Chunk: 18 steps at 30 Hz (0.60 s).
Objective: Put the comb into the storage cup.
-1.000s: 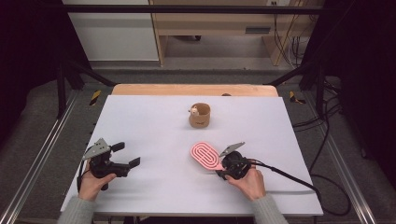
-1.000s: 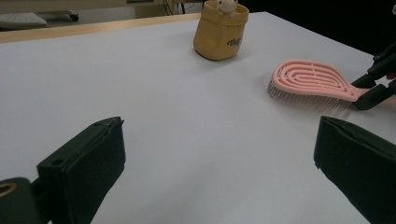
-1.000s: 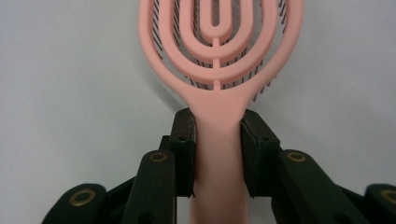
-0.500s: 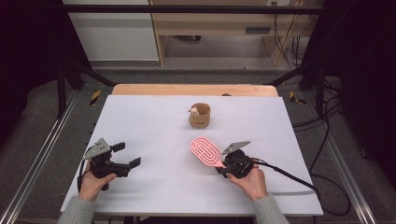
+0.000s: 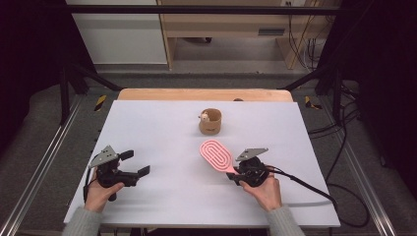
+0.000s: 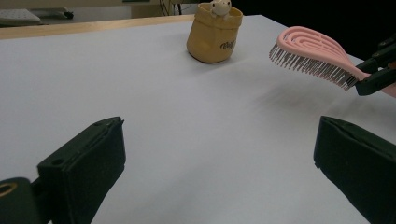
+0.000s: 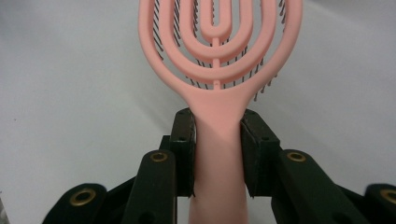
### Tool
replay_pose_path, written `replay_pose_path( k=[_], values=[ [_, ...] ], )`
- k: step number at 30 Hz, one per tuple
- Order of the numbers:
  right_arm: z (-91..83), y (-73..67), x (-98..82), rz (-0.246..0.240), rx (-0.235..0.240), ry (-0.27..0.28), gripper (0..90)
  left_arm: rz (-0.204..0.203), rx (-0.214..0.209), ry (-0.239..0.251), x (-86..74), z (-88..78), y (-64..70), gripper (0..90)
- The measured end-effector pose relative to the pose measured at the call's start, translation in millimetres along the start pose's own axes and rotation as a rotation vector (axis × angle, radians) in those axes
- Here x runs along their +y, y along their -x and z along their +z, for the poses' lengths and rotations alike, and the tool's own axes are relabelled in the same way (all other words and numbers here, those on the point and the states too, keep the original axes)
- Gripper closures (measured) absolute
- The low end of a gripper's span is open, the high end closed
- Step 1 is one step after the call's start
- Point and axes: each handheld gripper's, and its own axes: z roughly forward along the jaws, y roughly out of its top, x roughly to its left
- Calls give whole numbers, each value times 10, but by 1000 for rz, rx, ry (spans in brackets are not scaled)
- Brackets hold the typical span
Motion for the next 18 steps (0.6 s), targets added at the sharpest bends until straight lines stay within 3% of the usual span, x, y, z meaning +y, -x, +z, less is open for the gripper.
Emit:
replay_pose_path(
  k=[18],
  values=[
    [-57,-5,15,-8,23,67,692,-16,-23,-9,29,102,121,21]
  ],
)
